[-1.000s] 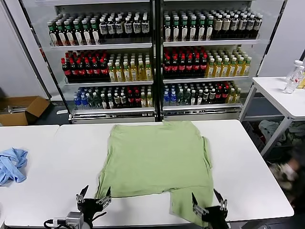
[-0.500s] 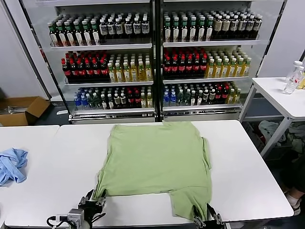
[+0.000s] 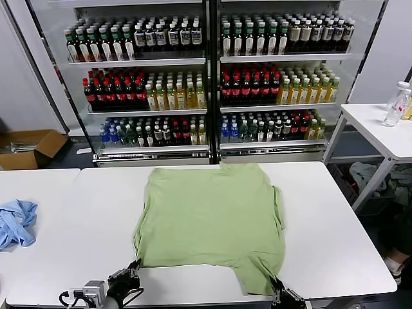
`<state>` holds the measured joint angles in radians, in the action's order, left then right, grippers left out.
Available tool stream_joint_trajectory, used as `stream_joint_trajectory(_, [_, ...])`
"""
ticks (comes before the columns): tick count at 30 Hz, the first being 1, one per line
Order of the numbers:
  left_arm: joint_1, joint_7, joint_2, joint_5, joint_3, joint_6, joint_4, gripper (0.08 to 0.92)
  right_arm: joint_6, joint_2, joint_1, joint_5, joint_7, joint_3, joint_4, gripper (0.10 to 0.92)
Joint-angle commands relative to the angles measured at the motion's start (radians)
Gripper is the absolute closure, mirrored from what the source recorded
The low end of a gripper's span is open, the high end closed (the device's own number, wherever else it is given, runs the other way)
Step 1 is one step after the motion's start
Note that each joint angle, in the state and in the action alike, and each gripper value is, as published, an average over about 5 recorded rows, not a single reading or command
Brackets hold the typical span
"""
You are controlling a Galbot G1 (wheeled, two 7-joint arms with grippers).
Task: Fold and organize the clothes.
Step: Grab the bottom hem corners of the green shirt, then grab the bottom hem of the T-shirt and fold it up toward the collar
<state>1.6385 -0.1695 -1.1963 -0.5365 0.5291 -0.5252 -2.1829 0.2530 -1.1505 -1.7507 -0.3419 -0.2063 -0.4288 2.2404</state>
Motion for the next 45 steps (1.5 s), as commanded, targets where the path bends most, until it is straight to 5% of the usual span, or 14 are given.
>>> stream_joint_trajectory(1, [-0.055,0.043,0.038,-0.124,0.049,0.035,-0.067,0.916,-0.021,0.063,0.125,-0.068,0.002,-0.030,0.019,0.919])
stream_joint_trajectory(14, [-0.366,0.079,0.080,-0.114,-0.029,0.043,0.224,0.916,0.019,0.163,0.605,-0.143,0.000,0.125,-0.334,0.919])
stream_joint_trajectory(26, [-0.507,0.076,0.034,0.017,-0.138,0.064,0.401,0.916,0.063,0.115,0.779,-0.018,0.049,0.262,-0.508,0.901])
stream_joint_trajectory(30, [-0.481,0.069,0.025,0.040,-0.134,0.065,0.378,0.884,0.077,0.097,0.722,0.000,0.092,0.260,-0.467,0.810])
stream_joint_trajectory(38, [-0.341,0.040,0.014,0.095,-0.091,0.095,0.303,0.661,0.061,0.112,0.537,-0.021,0.115,0.135,-0.365,0.585])
stream_joint_trajectory(45, [-0.369,0.007,0.007,0.114,-0.104,0.073,0.390,0.453,0.182,0.089,0.517,-0.034,0.036,0.080,-0.415,0.386])
